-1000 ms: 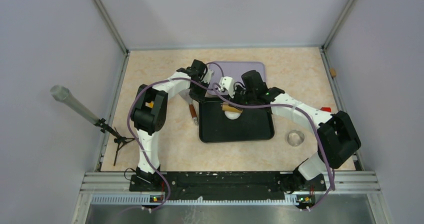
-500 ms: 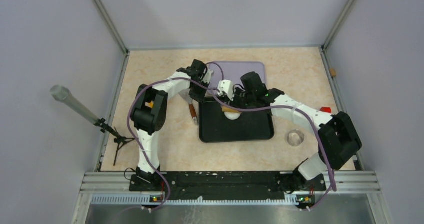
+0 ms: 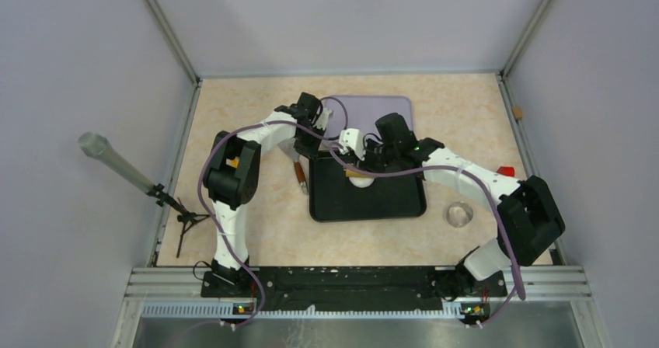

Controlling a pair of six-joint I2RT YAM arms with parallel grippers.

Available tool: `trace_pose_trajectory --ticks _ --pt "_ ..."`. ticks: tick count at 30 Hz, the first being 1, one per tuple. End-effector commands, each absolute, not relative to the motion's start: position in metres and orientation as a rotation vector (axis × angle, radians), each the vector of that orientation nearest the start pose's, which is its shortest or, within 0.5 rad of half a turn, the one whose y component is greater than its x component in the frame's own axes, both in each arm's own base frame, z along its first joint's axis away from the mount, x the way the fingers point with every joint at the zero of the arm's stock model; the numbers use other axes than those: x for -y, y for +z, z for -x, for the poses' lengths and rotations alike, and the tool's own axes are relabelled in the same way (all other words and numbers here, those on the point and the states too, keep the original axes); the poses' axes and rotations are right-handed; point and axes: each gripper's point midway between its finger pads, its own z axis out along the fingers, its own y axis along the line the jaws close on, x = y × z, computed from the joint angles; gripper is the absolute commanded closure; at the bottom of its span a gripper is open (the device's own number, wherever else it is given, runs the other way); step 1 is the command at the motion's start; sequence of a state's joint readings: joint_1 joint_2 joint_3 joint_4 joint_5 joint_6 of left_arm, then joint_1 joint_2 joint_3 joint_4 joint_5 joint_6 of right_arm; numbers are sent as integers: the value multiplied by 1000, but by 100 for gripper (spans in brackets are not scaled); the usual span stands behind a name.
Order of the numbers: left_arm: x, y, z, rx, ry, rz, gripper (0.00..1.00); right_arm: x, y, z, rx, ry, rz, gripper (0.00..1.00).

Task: Roll out the dumpling wrappers from the dough
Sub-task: Flatten out the dough on the work surface.

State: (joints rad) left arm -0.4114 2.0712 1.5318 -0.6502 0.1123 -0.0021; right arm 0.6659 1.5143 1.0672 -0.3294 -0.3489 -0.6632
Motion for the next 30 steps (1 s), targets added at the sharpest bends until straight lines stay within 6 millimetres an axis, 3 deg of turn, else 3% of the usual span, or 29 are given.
trace_pose_trajectory --ticks 1,30 --pt "189 11 -411 -2710 -180 -543 100 -222 52 -183 -2221 646 1773 100" --pt "189 10 -410 -2714 -180 -546 100 -216 48 -182 -2214 611 1775 100"
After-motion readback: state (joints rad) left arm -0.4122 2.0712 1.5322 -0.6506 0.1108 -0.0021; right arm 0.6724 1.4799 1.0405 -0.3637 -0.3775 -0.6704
